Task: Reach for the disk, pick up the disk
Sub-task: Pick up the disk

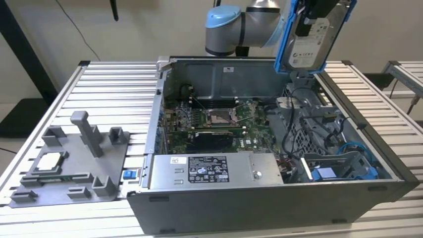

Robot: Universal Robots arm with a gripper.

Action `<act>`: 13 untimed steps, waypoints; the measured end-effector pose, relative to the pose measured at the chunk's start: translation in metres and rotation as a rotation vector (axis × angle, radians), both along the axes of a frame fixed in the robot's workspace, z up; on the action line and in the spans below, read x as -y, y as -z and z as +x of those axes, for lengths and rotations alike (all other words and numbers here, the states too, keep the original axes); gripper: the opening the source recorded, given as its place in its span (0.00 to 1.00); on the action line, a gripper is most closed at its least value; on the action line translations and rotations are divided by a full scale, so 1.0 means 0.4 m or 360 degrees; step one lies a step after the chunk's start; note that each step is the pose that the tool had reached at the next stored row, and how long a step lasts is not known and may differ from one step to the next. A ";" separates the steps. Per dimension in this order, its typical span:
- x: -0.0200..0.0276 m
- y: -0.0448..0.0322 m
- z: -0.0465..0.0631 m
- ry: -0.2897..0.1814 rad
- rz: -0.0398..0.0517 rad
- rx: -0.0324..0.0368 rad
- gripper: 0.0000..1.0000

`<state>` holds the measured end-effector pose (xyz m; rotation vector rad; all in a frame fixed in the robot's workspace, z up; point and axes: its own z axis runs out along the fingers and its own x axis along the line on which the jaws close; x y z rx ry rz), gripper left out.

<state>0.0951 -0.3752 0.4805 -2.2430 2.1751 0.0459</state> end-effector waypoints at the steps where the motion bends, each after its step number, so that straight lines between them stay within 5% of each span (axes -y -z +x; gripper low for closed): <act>1: 0.001 0.000 0.000 0.0000 0.0001 0.0000 0.00; 13: 0.007 0.000 0.002 0.0000 0.0008 0.0000 0.00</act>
